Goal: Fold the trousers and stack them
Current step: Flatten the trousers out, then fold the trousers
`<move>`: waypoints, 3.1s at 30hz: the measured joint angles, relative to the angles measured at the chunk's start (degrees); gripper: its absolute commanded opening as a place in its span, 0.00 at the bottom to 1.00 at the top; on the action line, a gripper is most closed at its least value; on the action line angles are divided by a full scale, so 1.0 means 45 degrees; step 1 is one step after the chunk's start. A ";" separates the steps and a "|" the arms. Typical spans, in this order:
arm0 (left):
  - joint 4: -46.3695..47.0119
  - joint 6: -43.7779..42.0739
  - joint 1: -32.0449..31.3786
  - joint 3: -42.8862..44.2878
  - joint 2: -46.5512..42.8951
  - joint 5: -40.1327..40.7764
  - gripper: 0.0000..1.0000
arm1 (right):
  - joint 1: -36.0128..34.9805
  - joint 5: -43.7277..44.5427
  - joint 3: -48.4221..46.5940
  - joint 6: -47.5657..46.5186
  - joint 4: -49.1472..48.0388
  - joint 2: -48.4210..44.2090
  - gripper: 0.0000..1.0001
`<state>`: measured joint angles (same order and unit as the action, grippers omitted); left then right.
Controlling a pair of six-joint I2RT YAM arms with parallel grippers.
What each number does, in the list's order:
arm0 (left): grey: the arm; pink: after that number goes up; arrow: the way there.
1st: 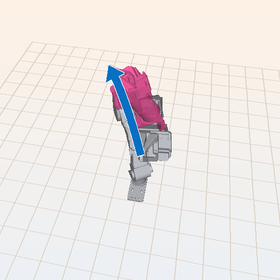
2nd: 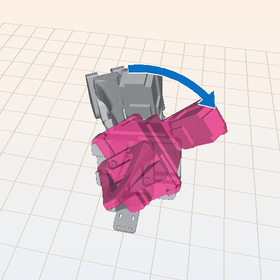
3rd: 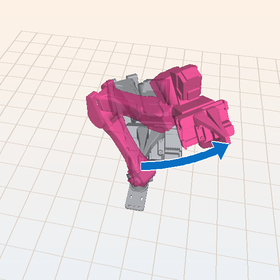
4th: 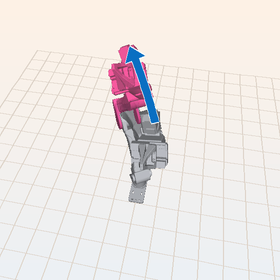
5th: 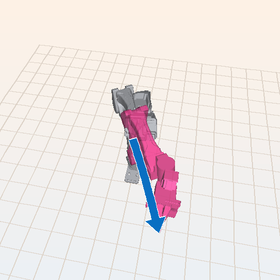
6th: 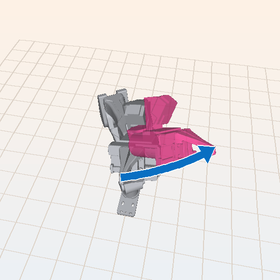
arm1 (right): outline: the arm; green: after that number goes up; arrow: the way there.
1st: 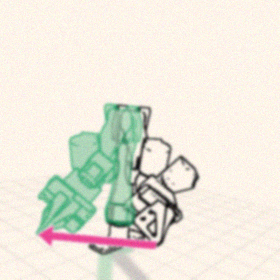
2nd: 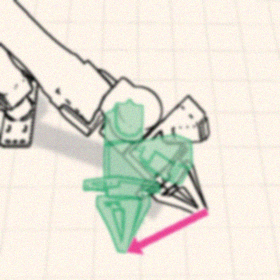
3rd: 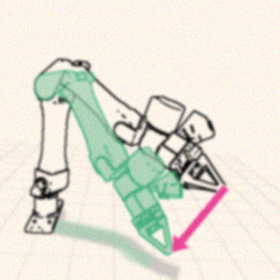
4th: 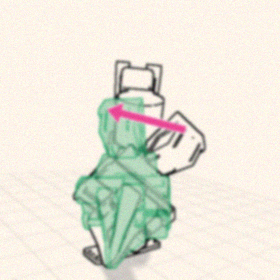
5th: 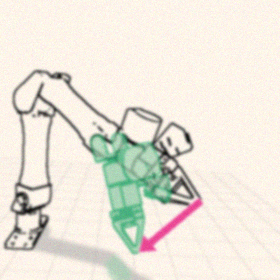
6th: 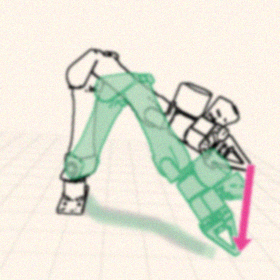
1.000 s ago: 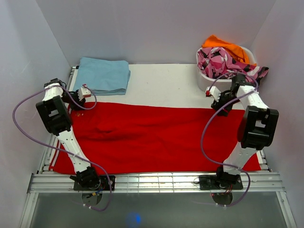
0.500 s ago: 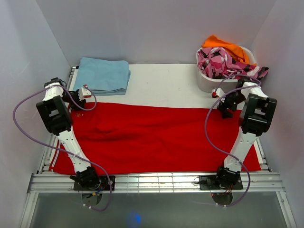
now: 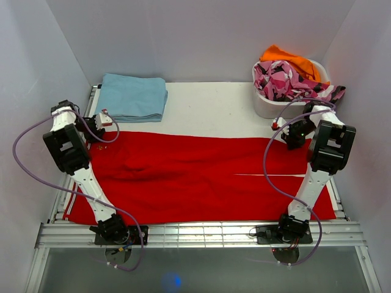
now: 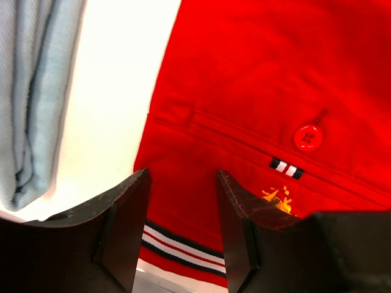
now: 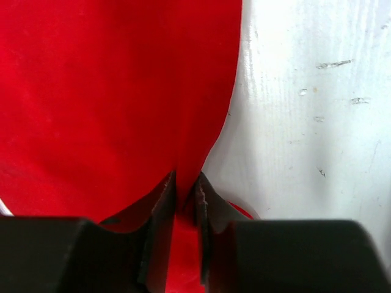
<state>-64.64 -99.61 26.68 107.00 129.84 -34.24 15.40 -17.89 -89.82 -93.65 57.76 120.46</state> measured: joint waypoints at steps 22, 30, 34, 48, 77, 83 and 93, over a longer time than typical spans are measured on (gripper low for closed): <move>-0.1219 -0.0136 -0.0452 -0.0228 0.0107 0.0379 0.56 | -0.0029 0.0102 0.0350 -0.0359 -0.0058 -0.0321 0.08; -0.2390 0.0423 -0.0189 0.1574 0.0661 -0.0636 0.90 | -0.0034 0.0146 0.0461 -0.0602 -0.0155 -0.0384 0.08; -0.2526 0.0544 -0.0155 0.2948 0.1098 -0.1175 0.90 | -0.0039 0.0189 0.0525 -0.0631 -0.0214 -0.0432 0.08; -0.2710 0.0602 -0.0291 0.2856 0.2297 -0.1336 0.50 | -0.0092 0.0408 0.0520 -0.0602 -0.0277 -0.0442 0.08; 0.3925 0.6936 0.0894 -0.3036 -0.5226 -0.3167 0.00 | 0.1613 -0.1540 0.2055 0.1049 -0.1831 -0.7490 0.08; 0.3711 0.5299 0.3089 -0.7446 -1.0520 -0.4153 0.00 | 0.4187 -0.2574 0.7344 -0.1797 -0.1656 -1.2964 0.08; 0.1088 0.2064 0.3740 -1.3245 -1.1011 0.1715 0.00 | 0.7334 -0.0403 1.3002 -0.4148 -0.0641 -1.4761 0.08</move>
<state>-59.75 -90.32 43.51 47.40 80.29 -26.52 48.40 -19.70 -31.31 -112.31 54.87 54.04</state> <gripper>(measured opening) 0.022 0.085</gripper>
